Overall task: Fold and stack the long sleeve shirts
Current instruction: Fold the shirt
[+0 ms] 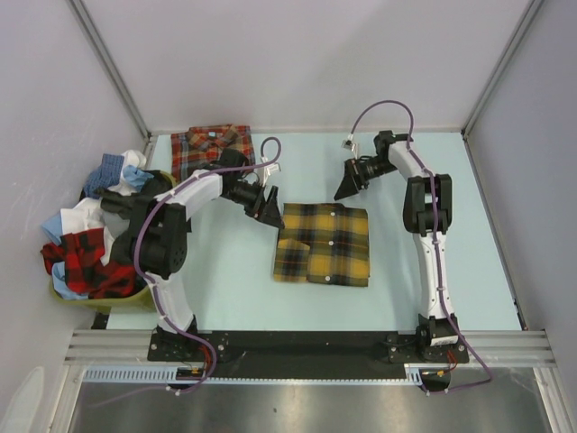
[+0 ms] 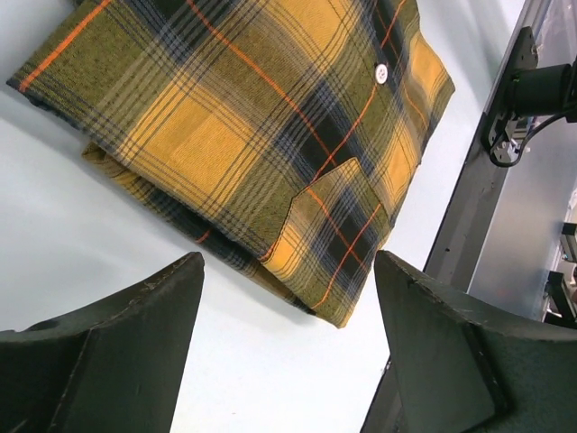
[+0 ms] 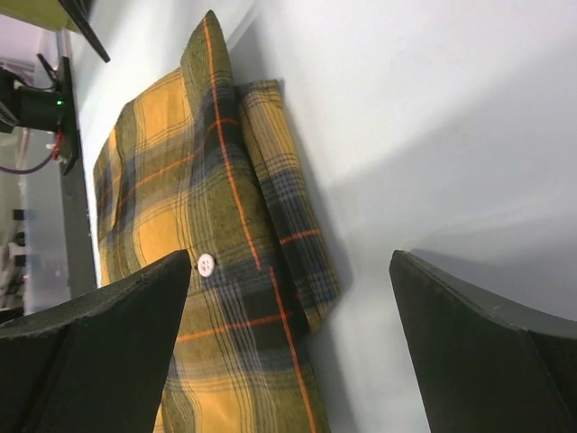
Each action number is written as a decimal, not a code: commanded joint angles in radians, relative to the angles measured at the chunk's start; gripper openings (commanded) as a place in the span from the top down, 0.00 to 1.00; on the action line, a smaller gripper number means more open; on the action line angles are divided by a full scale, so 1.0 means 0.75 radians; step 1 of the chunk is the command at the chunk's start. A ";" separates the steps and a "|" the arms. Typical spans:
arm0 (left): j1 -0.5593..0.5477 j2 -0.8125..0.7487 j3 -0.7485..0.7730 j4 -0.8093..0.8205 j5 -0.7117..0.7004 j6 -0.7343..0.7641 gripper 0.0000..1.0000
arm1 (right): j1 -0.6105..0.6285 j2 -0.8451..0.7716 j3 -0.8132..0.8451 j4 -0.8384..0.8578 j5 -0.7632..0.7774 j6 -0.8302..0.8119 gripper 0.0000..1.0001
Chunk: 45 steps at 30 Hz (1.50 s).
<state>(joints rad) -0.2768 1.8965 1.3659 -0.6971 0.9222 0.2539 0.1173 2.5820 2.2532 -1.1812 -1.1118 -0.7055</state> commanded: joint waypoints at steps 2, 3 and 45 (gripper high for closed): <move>-0.003 -0.066 0.001 0.007 -0.015 0.013 0.17 | 0.046 0.077 0.068 -0.106 -0.078 0.002 0.05; -0.003 -0.066 0.003 0.007 -0.017 0.011 0.18 | 0.048 0.087 0.060 -0.165 -0.078 -0.006 0.06; 0.193 -0.250 -0.093 0.009 -0.037 0.019 0.16 | 0.070 -0.942 -0.331 0.505 0.614 0.140 1.00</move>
<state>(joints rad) -0.1616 1.7981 1.3182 -0.7189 0.8764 0.2550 0.0902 2.0659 2.2272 -1.0439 -0.8841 -0.5682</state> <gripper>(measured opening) 0.842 0.067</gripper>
